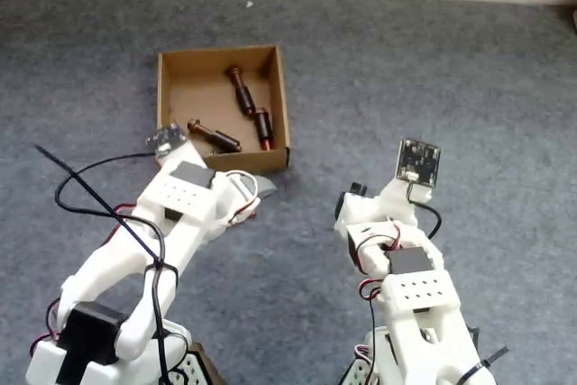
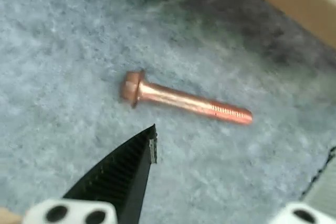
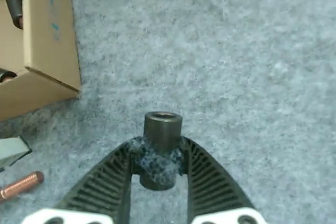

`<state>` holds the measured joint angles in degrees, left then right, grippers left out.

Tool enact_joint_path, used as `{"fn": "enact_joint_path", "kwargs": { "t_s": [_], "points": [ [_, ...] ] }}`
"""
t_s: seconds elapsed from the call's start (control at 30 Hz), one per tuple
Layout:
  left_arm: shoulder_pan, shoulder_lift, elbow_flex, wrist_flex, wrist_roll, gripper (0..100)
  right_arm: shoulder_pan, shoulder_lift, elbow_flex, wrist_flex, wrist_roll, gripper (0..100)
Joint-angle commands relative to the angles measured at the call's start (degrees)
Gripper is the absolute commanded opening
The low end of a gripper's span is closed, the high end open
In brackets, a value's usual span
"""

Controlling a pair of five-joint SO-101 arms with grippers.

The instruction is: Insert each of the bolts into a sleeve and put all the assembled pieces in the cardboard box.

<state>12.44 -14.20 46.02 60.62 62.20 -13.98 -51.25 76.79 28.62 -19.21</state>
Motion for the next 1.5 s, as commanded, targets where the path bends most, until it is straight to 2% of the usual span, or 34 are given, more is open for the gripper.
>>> {"fn": "enact_joint_path", "kwargs": {
  "t_s": [0.0, 0.13, 0.3, 0.43, 0.77, 1.17, 1.23, 1.47],
  "points": [
    [-2.2, 2.2, 3.8, -7.1, 0.6, 46, 0.7, -1.8, -0.4, -1.2, -0.6, 0.5],
    [-4.9, 11.1, 2.6, -11.5, 0.5, 46, 0.7, -1.8, -0.4, -1.2, -0.6, 0.5],
    [-5.3, 18.6, -7.3, -1.8, 2.1, 46, 0.7, -1.8, -0.4, -1.2, -0.6, 0.5],
    [-5.9, 21.9, -10.3, 0.4, 4.0, 46, 0.7, -1.8, 0.5, -1.3, -0.6, 0.5],
    [-11.6, 22.1, -11.0, 1.4, 4.0, 46, 0.7, -1.8, 0.6, -1.3, -0.6, 0.5],
    [-11.6, 22.1, -10.7, 1.5, 5.5, 46, 0.7, -1.8, 0.6, -1.3, -0.4, 0.5],
    [-11.6, 22.1, -10.7, 1.5, 5.5, 40, 0.7, -1.9, 0.6, -1.3, -0.4, 0.5],
    [-11.6, 22.2, -12.9, 4.9, 5.2, 11, 0.7, -2.1, 0.6, -1.3, -0.4, 0.5]
  ]
}}
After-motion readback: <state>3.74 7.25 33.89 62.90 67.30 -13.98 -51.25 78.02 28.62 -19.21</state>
